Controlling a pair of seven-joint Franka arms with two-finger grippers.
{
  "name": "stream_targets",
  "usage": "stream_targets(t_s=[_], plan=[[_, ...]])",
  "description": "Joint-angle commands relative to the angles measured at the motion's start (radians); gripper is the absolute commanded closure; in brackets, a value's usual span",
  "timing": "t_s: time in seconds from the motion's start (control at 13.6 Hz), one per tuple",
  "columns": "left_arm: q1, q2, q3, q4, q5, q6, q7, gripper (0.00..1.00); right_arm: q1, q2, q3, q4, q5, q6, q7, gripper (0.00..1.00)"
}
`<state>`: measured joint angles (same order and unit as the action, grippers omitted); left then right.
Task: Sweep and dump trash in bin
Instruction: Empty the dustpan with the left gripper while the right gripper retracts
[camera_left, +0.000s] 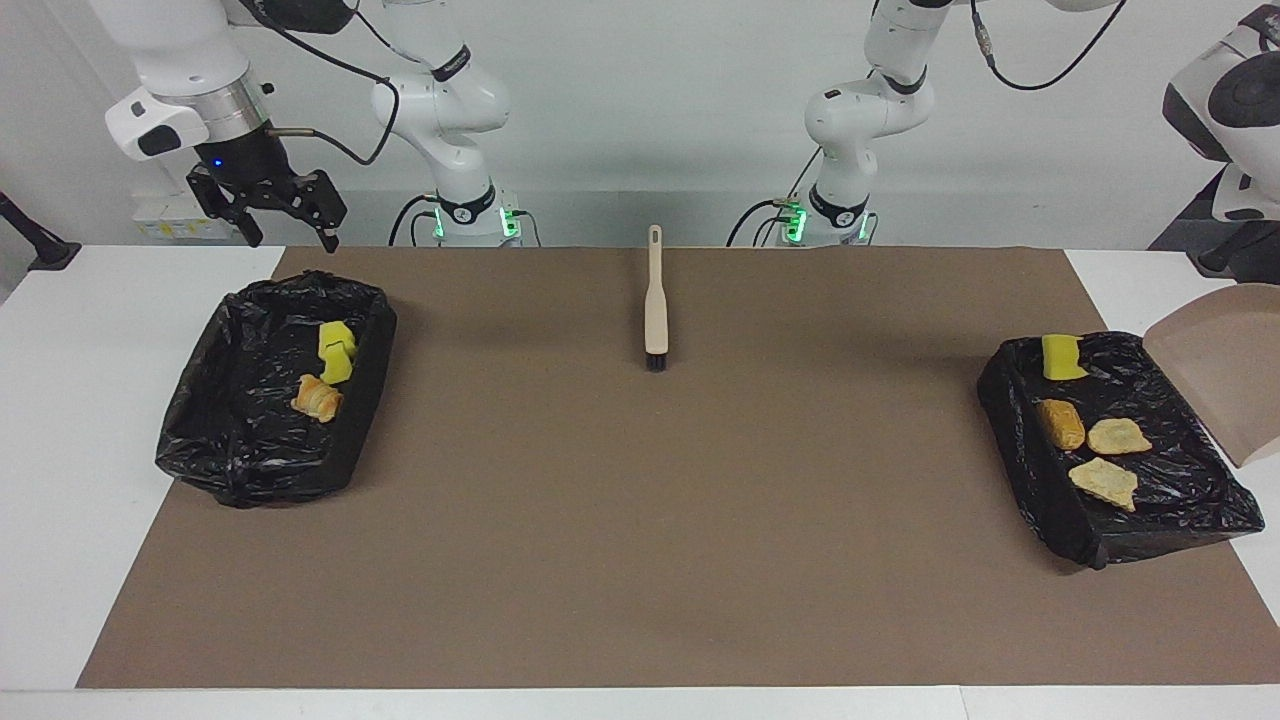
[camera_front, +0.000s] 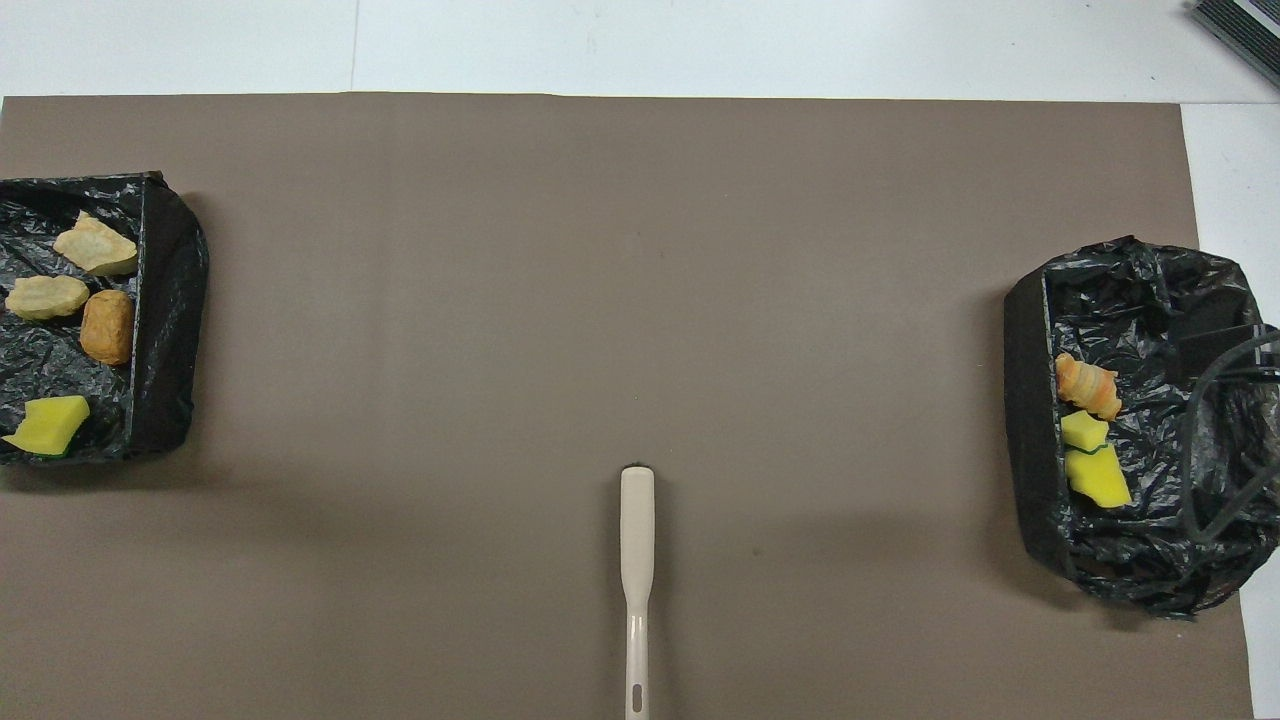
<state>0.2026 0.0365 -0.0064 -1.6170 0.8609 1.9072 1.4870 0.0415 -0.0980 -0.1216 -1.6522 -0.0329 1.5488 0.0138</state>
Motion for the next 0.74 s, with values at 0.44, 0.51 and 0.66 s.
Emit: stream_targets(t_s=[0.44, 0.51, 0.66], plan=[[-0.015, -0.009, 0.013, -0.03, -0.508, -0.147, 0.015, 1.0, -0.005, -0.029, 0.008, -0.032, 0.007, -0.006, -0.02, 0.0], [-0.015, -0.006, 0.014, -0.038, -0.567, -0.171, -0.026, 1.0, -0.002, -0.029, 0.008, -0.032, 0.021, -0.01, -0.018, 0.0], [-0.076, 0.002, 0.008, -0.06, -0.595, -0.214, -0.234, 1.0, 0.0, -0.026, 0.019, -0.026, 0.028, -0.013, -0.021, 0.0]])
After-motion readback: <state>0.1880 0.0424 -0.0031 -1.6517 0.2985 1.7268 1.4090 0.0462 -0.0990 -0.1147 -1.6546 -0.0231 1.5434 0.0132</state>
